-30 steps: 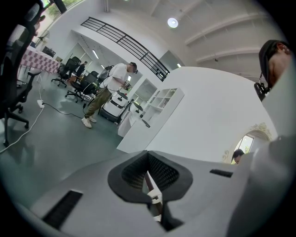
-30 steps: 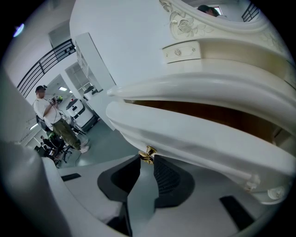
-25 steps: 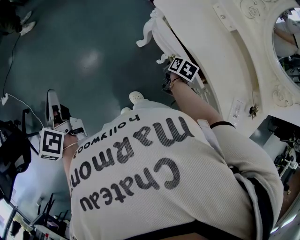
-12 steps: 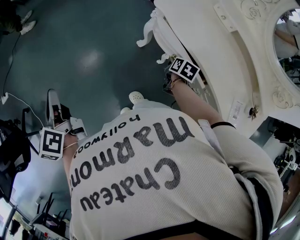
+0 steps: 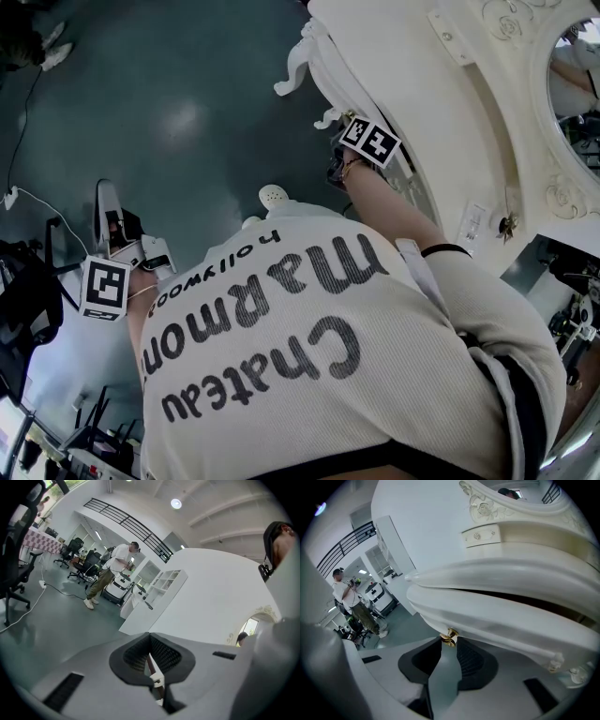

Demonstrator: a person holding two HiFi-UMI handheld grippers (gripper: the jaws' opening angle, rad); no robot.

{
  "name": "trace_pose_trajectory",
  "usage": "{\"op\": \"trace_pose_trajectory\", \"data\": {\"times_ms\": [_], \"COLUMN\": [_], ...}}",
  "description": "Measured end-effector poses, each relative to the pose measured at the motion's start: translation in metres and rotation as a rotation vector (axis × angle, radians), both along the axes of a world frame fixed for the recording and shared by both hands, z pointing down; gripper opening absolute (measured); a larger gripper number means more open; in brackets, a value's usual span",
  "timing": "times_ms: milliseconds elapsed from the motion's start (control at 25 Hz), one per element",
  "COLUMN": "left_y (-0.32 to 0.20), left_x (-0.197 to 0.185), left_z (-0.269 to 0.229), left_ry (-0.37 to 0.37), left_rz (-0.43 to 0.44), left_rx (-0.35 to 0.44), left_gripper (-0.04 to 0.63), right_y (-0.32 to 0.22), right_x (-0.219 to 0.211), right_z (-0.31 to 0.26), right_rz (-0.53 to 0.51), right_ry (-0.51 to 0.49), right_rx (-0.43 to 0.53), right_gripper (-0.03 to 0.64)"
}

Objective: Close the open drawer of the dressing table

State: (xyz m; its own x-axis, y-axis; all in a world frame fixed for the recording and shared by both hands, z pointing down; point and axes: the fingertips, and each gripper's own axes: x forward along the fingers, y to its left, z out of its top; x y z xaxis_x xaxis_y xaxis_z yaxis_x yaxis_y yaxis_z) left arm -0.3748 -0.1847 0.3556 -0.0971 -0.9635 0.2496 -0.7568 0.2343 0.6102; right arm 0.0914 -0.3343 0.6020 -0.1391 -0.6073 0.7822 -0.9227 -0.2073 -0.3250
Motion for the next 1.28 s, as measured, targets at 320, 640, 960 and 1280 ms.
{"op": "trace_pose_trajectory", "data": {"times_ms": [320, 640, 960, 1280], "left_y": [-0.006, -0.013, -0.015, -0.017], "left_x": [0.002, 0.006, 0.012, 0.010], "left_z": [-0.002, -0.005, -0.004, -0.001], "left_ry": [-0.008, -0.013, -0.019, 0.004], "left_rz": [0.010, 0.031, 0.030, -0.005], "left_rx": [0.007, 0.025, 0.028, 0.006], "left_gripper": [0.006, 0.006, 0.006, 0.006], "right_y": [-0.003, -0.006, -0.011, -0.016], "right_x": [0.005, 0.009, 0.017, 0.022], "right_z": [0.000, 0.000, -0.001, 0.000], "right_rz": [0.011, 0.020, 0.007, -0.001], "right_ry": [0.009, 0.012, 0.042, 0.060], "right_rx": [0.000, -0.001, 0.009, 0.005], "right_gripper": [0.121, 0.121, 0.121, 0.121]}}
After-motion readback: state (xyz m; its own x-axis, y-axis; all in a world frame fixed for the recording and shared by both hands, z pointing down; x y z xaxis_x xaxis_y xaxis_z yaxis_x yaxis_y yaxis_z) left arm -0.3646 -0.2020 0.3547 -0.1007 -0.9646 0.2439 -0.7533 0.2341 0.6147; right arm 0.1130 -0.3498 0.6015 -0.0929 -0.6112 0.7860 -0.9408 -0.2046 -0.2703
